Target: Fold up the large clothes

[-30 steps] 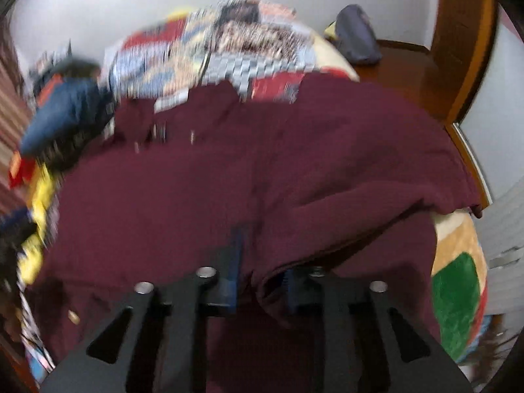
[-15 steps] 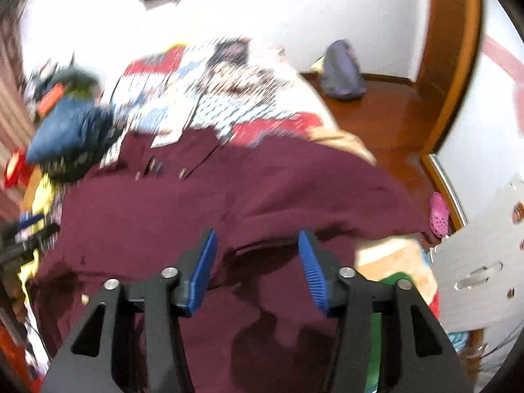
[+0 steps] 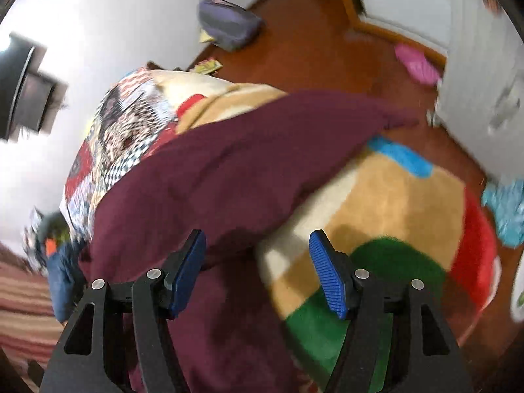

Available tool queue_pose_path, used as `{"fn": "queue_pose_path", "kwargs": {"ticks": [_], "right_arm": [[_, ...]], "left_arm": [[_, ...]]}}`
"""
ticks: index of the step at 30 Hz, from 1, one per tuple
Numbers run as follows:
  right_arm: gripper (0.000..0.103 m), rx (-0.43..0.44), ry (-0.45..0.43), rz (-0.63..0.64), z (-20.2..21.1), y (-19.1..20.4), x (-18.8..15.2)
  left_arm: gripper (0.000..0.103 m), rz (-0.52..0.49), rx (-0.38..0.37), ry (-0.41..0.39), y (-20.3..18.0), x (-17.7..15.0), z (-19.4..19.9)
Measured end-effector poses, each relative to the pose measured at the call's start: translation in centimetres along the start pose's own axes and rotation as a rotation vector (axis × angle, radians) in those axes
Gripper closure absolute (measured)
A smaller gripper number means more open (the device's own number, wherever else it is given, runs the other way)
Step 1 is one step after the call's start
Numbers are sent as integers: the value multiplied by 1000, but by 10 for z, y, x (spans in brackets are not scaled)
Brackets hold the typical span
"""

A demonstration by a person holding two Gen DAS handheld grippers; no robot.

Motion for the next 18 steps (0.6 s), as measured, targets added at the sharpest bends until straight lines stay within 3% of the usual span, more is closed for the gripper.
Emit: {"fn": "queue_pose_path", "kwargs": {"ticks": [7, 9, 12, 16, 18], "right_arm": [[43, 25, -58, -95, -13, -11, 23], [64, 8, -64, -86, -19, -8, 28], [88, 1, -66, -51, -19, -1, 32], [94, -35, -186, 47, 17, 16, 43], [95, -1, -230, 104, 39, 38, 46]], "left_arm": [[21, 7, 17, 7, 3, 0, -5], [21, 12, 20, 6, 4, 0, -5], [21, 12, 22, 3, 4, 0, -4], [21, -7, 42, -16, 6, 0, 0], [21, -11, 39, -20, 6, 1, 2]]}}
Point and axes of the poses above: each gripper's, at about its wrist camera, not at the fingertips, and z roughly against the way its jaws point, y to its left, x to its top, the point moved 8 cm from there along -z, roughly the way its jaws point, and after that the axes turned 10 degrees about z, right-handed, at the moved point
